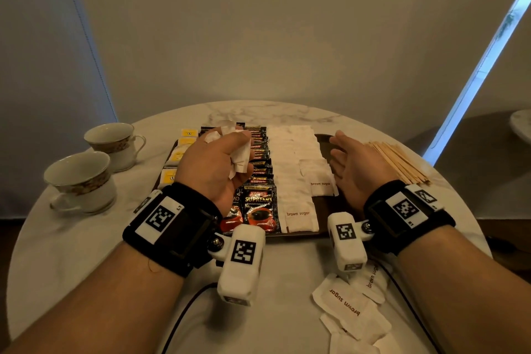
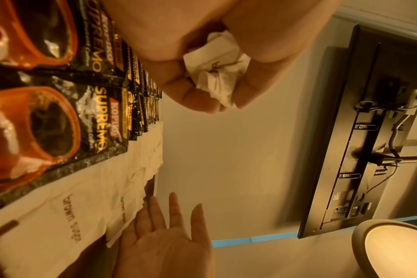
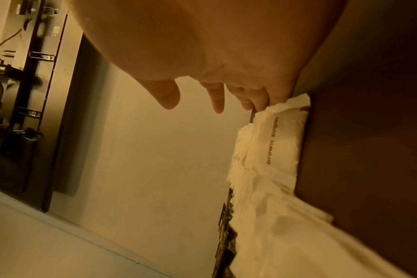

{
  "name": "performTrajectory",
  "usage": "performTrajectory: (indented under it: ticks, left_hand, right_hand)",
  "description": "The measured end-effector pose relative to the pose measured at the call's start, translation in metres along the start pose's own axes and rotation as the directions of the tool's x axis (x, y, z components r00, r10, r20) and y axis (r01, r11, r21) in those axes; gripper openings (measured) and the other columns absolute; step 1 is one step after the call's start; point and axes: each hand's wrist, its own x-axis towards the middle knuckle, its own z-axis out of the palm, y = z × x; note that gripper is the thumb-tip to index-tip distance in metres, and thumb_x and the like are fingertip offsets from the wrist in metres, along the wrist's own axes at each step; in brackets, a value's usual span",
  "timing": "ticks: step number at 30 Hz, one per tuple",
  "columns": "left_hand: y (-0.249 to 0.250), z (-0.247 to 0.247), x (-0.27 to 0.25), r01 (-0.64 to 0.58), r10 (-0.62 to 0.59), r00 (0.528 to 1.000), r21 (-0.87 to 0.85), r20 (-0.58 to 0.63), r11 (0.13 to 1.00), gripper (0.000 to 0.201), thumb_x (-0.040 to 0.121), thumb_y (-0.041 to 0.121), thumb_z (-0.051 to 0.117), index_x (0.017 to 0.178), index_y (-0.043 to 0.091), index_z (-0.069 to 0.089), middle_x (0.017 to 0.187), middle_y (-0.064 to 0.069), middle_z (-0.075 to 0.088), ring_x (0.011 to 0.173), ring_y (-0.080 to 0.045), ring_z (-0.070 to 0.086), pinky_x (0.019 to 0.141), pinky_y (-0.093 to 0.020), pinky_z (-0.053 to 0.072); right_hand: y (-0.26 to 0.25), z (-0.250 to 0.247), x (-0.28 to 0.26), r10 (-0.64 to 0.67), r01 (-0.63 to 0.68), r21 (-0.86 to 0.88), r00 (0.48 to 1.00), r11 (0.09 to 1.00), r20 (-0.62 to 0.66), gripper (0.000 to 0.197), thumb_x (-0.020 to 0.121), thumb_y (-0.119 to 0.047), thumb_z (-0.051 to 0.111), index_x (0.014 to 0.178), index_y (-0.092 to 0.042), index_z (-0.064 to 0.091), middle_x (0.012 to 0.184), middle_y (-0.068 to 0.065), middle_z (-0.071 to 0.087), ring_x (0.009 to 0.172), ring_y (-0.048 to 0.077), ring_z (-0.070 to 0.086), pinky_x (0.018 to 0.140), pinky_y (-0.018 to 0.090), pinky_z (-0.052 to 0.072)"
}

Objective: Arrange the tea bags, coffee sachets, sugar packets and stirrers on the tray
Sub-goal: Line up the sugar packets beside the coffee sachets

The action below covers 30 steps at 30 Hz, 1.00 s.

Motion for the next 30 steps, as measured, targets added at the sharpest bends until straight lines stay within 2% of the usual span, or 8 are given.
performTrajectory:
  ticks: [4,7,10,14,18,22,30]
  left_hand:
    - [0.001,0.000,0.000,0.039,-0.039,0.999,-0.008,0.009,0.999,0.033,0.094,0.014,0.069,0.126,0.005,0.067,0.088,-0.007,0.067,0.061,-0.013,0.064,0.048,-0.024,0.050]
    - [0.001,0.000,-0.001,0.095,-0.095,0.995,-0.009,0.011,0.995,0.031,0.095,0.014,0.063,0.125,0.004,0.066,0.089,-0.011,0.066,0.056,-0.013,0.064,0.047,-0.025,0.050]
    - [0.001,0.000,-0.001,0.138,-0.138,0.990,-0.010,0.021,0.990,0.032,0.094,0.014,0.058,0.123,0.003,0.065,0.090,-0.014,0.065,0.061,-0.017,0.063,0.047,-0.026,0.050]
    - [0.002,-0.001,-0.001,0.143,-0.143,0.990,0.007,-0.002,0.990,0.024,0.095,0.012,0.058,0.116,0.006,0.065,0.091,-0.014,0.065,0.067,-0.020,0.062,0.046,-0.027,0.050]
    - [0.002,0.000,-0.002,0.141,-0.141,0.990,0.017,-0.020,0.990,0.018,0.095,0.013,0.059,0.111,0.008,0.066,0.086,-0.012,0.067,0.065,-0.020,0.063,0.047,-0.027,0.050]
    - [0.003,0.001,-0.004,0.137,-0.136,0.990,0.021,-0.040,0.990,0.018,0.094,0.013,0.061,0.110,0.009,0.067,0.087,-0.012,0.068,0.068,-0.021,0.064,0.049,-0.027,0.051]
    - [0.006,0.004,-0.012,0.132,-0.132,0.991,0.011,-0.014,0.991,0.014,0.094,0.012,0.060,0.105,0.008,0.067,0.083,-0.011,0.066,0.067,-0.022,0.063,0.048,-0.028,0.050]
  right_hand:
    - [-0.007,0.000,0.010,-0.020,0.020,-0.012,0.999,1.000,-0.036,0.070,0.097,-0.054,0.057,0.157,-0.023,0.037,0.165,0.003,0.033,0.152,0.025,0.029,0.123,0.046,0.024]
    - [-0.014,0.001,0.016,0.017,-0.017,-0.052,1.000,0.998,-0.016,0.066,0.096,-0.056,0.058,0.152,-0.024,0.044,0.164,0.007,0.033,0.150,0.028,0.032,0.120,0.047,0.026]
    - [-0.019,-0.003,0.017,0.049,-0.046,-0.082,0.998,0.996,0.034,0.063,0.098,-0.053,0.056,0.152,-0.022,0.043,0.165,0.012,0.030,0.151,0.032,0.029,0.121,0.048,0.024]
    - [-0.014,-0.013,0.016,0.050,-0.048,-0.062,0.998,0.997,0.028,0.063,0.099,-0.051,0.056,0.152,-0.019,0.043,0.165,0.012,0.030,0.151,0.032,0.029,0.121,0.048,0.025]
    - [-0.001,-0.017,0.008,0.040,-0.040,-0.005,0.999,0.999,0.036,0.069,0.099,-0.047,0.057,0.158,-0.020,0.034,0.166,0.007,0.028,0.152,0.025,0.029,0.121,0.042,0.025]
    - [0.010,-0.019,-0.005,0.023,-0.026,0.050,0.998,0.998,0.061,0.076,0.097,-0.043,0.060,0.162,-0.024,0.024,0.166,0.004,0.029,0.152,0.023,0.029,0.121,0.041,0.026]
    - [0.023,-0.028,-0.037,0.037,-0.044,0.064,0.994,0.997,0.101,0.072,0.096,-0.039,0.061,0.160,-0.026,0.029,0.162,0.002,0.037,0.149,0.020,0.034,0.120,0.041,0.031]
